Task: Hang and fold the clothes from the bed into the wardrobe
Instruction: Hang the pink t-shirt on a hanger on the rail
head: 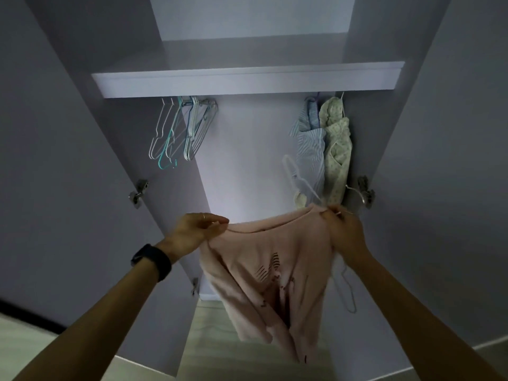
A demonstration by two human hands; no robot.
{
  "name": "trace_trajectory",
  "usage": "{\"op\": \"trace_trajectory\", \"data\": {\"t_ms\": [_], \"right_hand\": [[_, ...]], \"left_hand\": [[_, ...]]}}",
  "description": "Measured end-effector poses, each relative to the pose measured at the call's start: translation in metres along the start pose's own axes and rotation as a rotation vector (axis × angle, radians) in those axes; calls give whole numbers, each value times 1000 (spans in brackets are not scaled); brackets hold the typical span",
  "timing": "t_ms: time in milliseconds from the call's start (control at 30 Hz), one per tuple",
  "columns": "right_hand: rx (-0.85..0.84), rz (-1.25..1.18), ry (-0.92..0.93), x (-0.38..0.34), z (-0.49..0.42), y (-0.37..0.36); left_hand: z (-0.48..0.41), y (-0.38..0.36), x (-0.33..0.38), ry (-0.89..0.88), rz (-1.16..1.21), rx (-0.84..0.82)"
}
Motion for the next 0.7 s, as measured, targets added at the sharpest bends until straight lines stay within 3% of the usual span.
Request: {"op": "trace_trajectory", "data": {"t_ms": [200, 367, 500, 567, 700], "right_hand": [[-82, 8, -106, 7, -4, -6], [-127, 86, -115, 9, 5, -12], [-52, 105, -157, 13, 9, -9], [-29, 94, -167, 17, 12, -7], [-34, 40, -199, 21, 20, -13]], "left_hand": [[5, -7, -10, 78, -236, -226], [-5, -9, -17, 89, -487, -165], [-6, 1, -15, 37, -646, -189], [-4, 2, -15, 31, -661, -165], [-4, -2, -13, 71, -455, -38]]}}
Point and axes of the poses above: each hand's wrist, its own z-axis away from the middle knuckle, its own y-axis out of the back of the hand, x = y × z, the point moved 3 cm from there along -z, towards the middle knuckle, and after that the axes turned 10 degrees about x, right-handed, at the moved point
